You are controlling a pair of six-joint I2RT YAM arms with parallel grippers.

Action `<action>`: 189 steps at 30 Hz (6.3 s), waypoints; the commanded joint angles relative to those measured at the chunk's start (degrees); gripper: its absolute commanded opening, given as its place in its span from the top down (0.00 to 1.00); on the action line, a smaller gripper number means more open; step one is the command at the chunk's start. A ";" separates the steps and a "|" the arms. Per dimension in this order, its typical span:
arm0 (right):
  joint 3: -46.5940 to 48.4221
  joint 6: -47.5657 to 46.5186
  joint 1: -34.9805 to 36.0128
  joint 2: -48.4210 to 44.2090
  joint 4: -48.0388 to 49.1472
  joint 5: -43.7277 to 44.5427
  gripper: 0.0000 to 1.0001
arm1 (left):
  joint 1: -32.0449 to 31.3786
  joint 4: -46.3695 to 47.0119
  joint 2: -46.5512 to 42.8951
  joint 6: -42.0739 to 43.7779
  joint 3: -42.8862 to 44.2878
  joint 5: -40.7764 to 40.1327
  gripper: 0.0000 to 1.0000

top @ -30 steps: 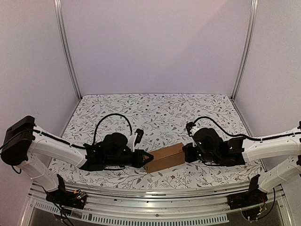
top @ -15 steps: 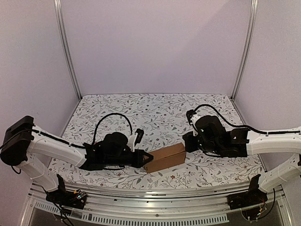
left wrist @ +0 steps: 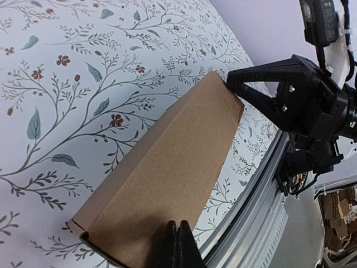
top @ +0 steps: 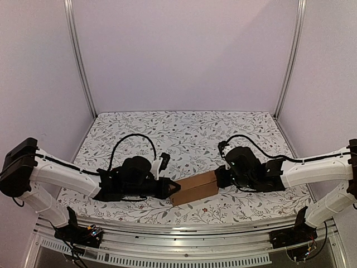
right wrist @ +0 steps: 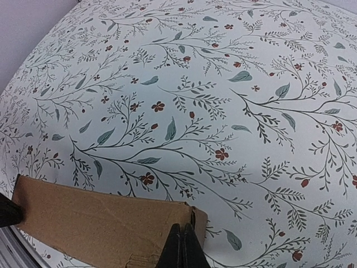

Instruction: Fold the paper box

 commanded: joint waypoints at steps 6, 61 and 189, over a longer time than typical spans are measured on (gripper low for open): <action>1.02 -1.31 -0.07 -3.25 -7.51 0.55 1.00 | 0.40 -18.16 -5.39 2.86 1.40 -1.45 1.00; 4.67 -3.41 4.16 -8.82 -8.42 -1.22 0.99 | 1.44 -31.27 -8.94 7.66 11.64 -7.88 0.93; 22.74 -15.98 -21.68 -24.49 -42.09 1.84 0.01 | 21.52 -73.61 -14.40 21.78 44.44 -20.97 0.00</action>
